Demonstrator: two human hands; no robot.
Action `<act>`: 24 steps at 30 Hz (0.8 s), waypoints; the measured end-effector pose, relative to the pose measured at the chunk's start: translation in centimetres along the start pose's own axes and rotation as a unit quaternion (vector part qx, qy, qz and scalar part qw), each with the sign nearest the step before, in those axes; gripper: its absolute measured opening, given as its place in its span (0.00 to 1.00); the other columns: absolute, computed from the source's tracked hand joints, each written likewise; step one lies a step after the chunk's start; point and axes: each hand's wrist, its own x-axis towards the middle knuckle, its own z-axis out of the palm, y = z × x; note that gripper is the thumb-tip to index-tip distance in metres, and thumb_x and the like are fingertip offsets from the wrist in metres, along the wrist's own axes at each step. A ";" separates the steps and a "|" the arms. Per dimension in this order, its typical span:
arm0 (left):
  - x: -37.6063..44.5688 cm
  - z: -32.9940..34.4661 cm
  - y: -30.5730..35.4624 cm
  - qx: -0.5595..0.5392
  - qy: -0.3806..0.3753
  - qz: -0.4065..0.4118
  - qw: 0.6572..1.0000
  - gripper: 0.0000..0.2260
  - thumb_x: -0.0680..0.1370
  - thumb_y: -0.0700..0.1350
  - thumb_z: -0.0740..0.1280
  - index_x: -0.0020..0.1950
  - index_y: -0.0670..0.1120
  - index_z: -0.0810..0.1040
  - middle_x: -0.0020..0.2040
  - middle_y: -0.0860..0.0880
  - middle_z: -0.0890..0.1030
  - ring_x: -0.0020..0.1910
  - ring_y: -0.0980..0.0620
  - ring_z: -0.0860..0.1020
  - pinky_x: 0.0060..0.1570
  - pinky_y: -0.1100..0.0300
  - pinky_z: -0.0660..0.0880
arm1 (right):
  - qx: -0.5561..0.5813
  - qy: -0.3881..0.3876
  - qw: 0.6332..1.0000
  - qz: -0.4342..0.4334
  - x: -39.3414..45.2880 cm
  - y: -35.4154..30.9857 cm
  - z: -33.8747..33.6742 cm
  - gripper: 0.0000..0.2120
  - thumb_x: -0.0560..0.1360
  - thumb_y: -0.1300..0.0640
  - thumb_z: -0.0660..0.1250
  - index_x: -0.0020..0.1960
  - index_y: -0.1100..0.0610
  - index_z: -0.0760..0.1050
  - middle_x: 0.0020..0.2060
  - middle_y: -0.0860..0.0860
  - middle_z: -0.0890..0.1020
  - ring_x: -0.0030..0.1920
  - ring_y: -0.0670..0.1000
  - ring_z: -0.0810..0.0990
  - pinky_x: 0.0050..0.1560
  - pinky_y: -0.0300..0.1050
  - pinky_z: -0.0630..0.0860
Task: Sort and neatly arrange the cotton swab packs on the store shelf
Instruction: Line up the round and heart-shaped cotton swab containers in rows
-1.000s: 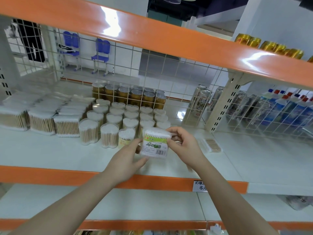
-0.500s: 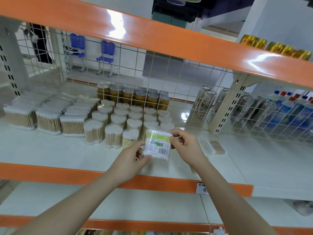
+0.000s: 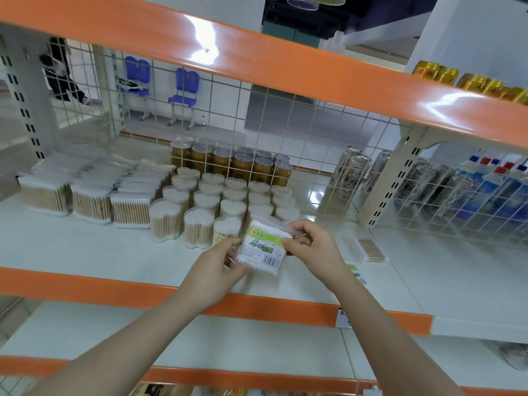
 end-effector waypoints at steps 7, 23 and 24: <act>-0.6 -2.3 -2.0 0.097 0.049 -0.052 0.993 0.16 0.76 0.44 0.65 0.64 0.49 0.72 0.48 0.54 0.75 0.48 0.55 0.75 0.48 0.61 0.70 | -0.093 -0.007 0.995 -0.031 -0.3 0.5 1.4 0.12 0.70 0.66 0.69 0.40 0.49 0.73 0.37 0.49 0.76 0.36 0.47 0.73 0.42 0.41 0.76; -1.9 -9.1 -5.6 0.228 0.055 -0.107 0.966 0.16 0.77 0.45 0.61 0.65 0.51 0.71 0.54 0.53 0.76 0.56 0.53 0.73 0.51 0.58 0.72 | -0.269 -0.025 0.955 -0.121 -0.8 0.4 9.1 0.12 0.73 0.61 0.65 0.55 0.52 0.76 0.40 0.39 0.67 0.37 0.41 0.71 0.41 0.32 0.69; -2.0 -9.5 -5.8 0.232 0.054 -0.107 0.965 0.16 0.77 0.45 0.60 0.65 0.51 0.71 0.55 0.53 0.76 0.56 0.53 0.73 0.51 0.58 0.72 | -0.280 -0.027 0.951 -0.126 -0.8 0.3 9.5 0.12 0.73 0.60 0.65 0.56 0.52 0.76 0.41 0.38 0.66 0.36 0.42 0.71 0.43 0.35 0.70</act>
